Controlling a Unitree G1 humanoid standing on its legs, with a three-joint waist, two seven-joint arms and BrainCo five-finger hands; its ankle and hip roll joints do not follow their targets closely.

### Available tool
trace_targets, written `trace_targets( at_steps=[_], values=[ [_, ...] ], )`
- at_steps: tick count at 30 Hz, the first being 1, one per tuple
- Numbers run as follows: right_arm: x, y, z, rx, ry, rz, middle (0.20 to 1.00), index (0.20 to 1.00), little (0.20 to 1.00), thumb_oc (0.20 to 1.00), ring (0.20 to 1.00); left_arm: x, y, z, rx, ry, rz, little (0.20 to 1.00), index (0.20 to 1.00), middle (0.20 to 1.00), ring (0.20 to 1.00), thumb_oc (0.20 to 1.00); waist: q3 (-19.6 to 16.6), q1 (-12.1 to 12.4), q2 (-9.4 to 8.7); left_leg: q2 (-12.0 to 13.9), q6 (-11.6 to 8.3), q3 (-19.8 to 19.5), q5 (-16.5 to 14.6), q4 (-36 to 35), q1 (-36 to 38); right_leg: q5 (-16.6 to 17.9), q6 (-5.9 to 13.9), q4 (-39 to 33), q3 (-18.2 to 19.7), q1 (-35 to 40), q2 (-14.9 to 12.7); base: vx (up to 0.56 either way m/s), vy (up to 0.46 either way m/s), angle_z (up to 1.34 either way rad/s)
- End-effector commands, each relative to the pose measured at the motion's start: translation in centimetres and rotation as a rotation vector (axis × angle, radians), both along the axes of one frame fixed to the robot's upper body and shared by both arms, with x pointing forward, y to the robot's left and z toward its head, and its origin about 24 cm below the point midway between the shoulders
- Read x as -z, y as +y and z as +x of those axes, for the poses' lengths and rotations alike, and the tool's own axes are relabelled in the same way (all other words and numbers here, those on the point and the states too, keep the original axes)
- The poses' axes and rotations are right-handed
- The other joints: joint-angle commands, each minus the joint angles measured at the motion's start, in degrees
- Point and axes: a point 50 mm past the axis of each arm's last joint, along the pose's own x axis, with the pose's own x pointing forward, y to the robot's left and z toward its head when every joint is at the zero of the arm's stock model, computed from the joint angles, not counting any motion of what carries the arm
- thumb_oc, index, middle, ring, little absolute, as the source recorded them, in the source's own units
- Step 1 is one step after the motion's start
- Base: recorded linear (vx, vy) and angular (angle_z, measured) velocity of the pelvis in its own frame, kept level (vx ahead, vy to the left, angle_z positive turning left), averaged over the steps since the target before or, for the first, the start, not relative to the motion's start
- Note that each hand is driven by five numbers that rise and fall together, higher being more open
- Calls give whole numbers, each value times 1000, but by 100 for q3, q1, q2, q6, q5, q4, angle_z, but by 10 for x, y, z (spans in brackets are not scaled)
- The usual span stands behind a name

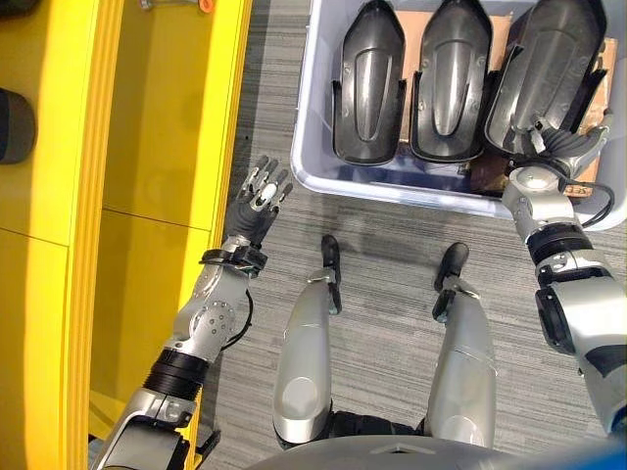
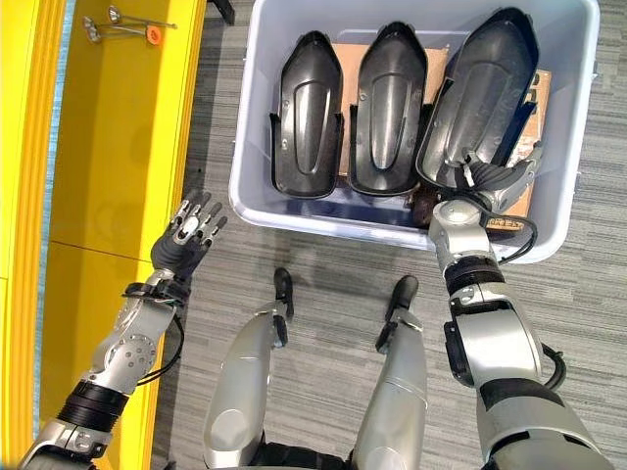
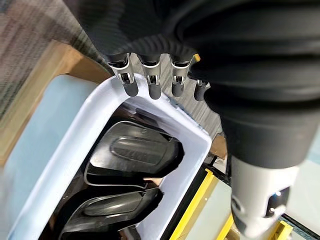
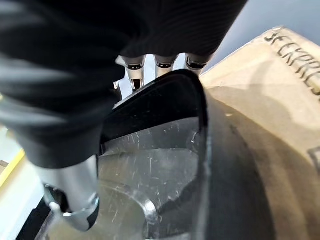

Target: Move parts from the plastic box to the shelf.

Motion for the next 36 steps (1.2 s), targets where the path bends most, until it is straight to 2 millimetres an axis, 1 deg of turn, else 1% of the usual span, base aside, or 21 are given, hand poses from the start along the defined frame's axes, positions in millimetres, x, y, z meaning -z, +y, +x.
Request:
trace_targets(
  at_steps=[1, 2, 3, 9, 12, 13, 14, 15, 18, 21, 22, 23, 24, 25, 26, 27, 28, 30, 33, 36],
  values=[
    [-1, -15, -3, 9, 41, 15, 1000, 1000, 1000, 1000, 1000, -10, -7, -4, 30, -61, -17, 1000, 1000, 1000, 1000, 1000, -196, 60, 451, 43, 27, -136, -11, 86, -447, -598, 307, 942, -280, -149, -311, 0, 0, 0],
    [0, -17, -3, 14, 46, 29, 1000, 1000, 1000, 1000, 1000, -10, -7, -3, 32, -56, -19, 1000, 1000, 1000, 1000, 1000, -196, 68, 457, 48, 22, -139, -8, 98, -470, -603, 303, 958, -284, -169, -316, 0, 0, 0],
    [2, -20, -3, 19, 72, 11, 1000, 1000, 1000, 1000, 1000, -9, -7, -3, 36, -53, -26, 1000, 1000, 1000, 1000, 1000, -196, 78, 461, 36, 21, -164, -16, 120, -498, -613, 300, 991, -286, -198, -321, 0, 0, 0],
    [6, -25, -3, 13, 208, -101, 1000, 1000, 1000, 1000, 1000, -13, -6, -1, 40, -69, 1, 1000, 1000, 1000, 1000, 1000, -196, 127, 469, 34, 37, -202, -2, 203, -707, -608, 282, 1086, -316, -364, -349, 0, 0, 0],
    [8, -27, -2, -6, 320, -210, 1000, 1000, 1000, 1000, 1000, -13, -5, -1, 39, -66, -2, 1000, 1000, 1000, 1000, 1000, -196, 142, 464, 40, 37, -237, -4, 274, -827, -616, 271, 1166, -317, -463, -354, 0, 0, 0],
    [12, -29, -3, -15, 385, -229, 1000, 1000, 1000, 1000, 1000, -12, -3, 0, 36, -71, 2, 1000, 1000, 1000, 1000, 1000, -196, 152, 456, 44, 38, -254, -4, 312, -893, -617, 266, 1195, -329, -516, -366, 0, 0, 0],
    [17, -31, -4, -20, 410, -208, 1000, 1000, 1000, 1000, 1000, -12, -3, -1, 36, -72, 0, 1000, 1000, 1000, 1000, 1000, -196, 159, 449, 52, 41, -260, -3, 331, -931, -614, 259, 1205, -338, -542, -373, 0, 0, 0],
    [29, -35, -8, -17, 456, -145, 1000, 1000, 1000, 1000, 1000, -12, -1, -1, 31, -74, 2, 1000, 1000, 1000, 1000, 1000, -196, 165, 440, 56, 49, -284, -11, 375, -995, -625, 250, 1236, -342, -591, -378, 15, 5, 6],
    [43, -41, -13, -37, 505, -87, 1000, 1000, 1000, 1000, 1000, -12, 1, -1, 26, -78, -5, 1000, 1000, 1000, 1000, 1000, -196, 173, 437, 53, 62, -295, -1, 395, -1103, -631, 242, 1268, -352, -691, -373, 2, 4, 6],
    [58, -43, -16, -79, 568, -27, 1000, 1000, 1000, 1000, 1000, -10, 2, 0, 27, -72, -1, 1000, 1000, 1000, 1000, 1000, -196, 194, 442, 52, 71, -336, 4, 438, -1205, -649, 224, 1328, -365, -770, -375, 4, 5, -2],
    [60, -44, -17, -90, 588, -25, 1000, 1000, 1000, 1000, 1000, -9, 1, 0, 27, -71, -2, 1000, 1000, 1000, 1000, 1000, -196, 203, 446, 43, 73, -353, 5, 451, -1240, -656, 219, 1347, -365, -799, -373, 0, 0, 0],
    [65, -44, -18, -125, 630, -18, 780, 780, 780, 780, 780, -10, 2, 0, 27, -72, 0, 1000, 1000, 1000, 1000, 1000, -196, 223, 453, 30, 81, -377, 8, 471, -1300, -657, 216, 1380, -376, -856, -381, 0, 0, 0],
    [67, -45, -19, -146, 659, -10, 426, 426, 426, 426, 426, -9, 3, -1, 25, -75, 1, 1000, 1000, 1000, 1000, 1000, -196, 237, 454, 24, 84, -384, 12, 480, -1326, -656, 211, 1392, -385, -878, -381, 0, 0, 0],
    [72, -44, -20, -168, 705, 24, 282, 282, 282, 282, 282, -9, 3, -1, 27, -76, 2, 1000, 1000, 1000, 1000, 1000, -196, 256, 450, 18, 84, -402, 8, 501, -1349, -658, 208, 1401, -395, -889, -387, 0, 0, 0],
    [75, -44, -21, -179, 743, 46, 200, 200, 200, 200, 200, -9, 3, -1, 28, -76, 4, 1000, 1000, 1000, 1000, 1000, -196, 265, 449, 14, 83, -413, 5, 513, -1362, -660, 207, 1404, -401, -894, -391, 0, 0, 0],
    [81, -45, -24, -186, 790, 69, 200, 200, 200, 200, 200, -9, 3, -1, 25, -75, 6, 1000, 1000, 1000, 1000, 1000, -196, 273, 446, 17, 83, -420, 8, 520, -1376, -659, 207, 1409, -404, -905, -390, 0, 0, 0],
    [92, -49, -31, -185, 799, 123, 200, 200, 200, 200, 200, -7, 3, -2, 7, -65, 11, 1000, 1000, 1000, 1000, 1000, -196, 266, 433, 42, 86, -418, 24, 540, -1403, -655, 203, 1445, -403, -941, -381, 9, -11, 4],
    [98, -49, -34, -176, 792, 160, 200, 200, 200, 200, 200, -7, 3, -3, 8, -60, 12, 1000, 1000, 1000, 1000, 1000, -196, 263, 417, 39, 103, -448, -2, 600, -1437, -674, 184, 1472, -387, -968, -373, 14, -6, 5],
    [99, -52, -36, -166, 803, 186, 200, 200, 200, 200, 200, -7, 4, -3, 11, -68, 25, 1000, 1000, 1000, 1000, 1000, -196, 294, 445, 34, 108, -456, 1, 611, -1465, -676, 177, 1500, -403, -1000, -404, 0, 0, 0],
    [100, -58, -39, -163, 849, 140, 200, 200, 200, 200, 200, -6, 3, -5, 15, -71, 27, 1000, 1000, 1000, 1000, 1000, -196, 329, 478, 7, 108, -503, 4, 631, -1479, -683, 176, 1543, -419, -1004, -436, -5, 4, 5]
  ],
)
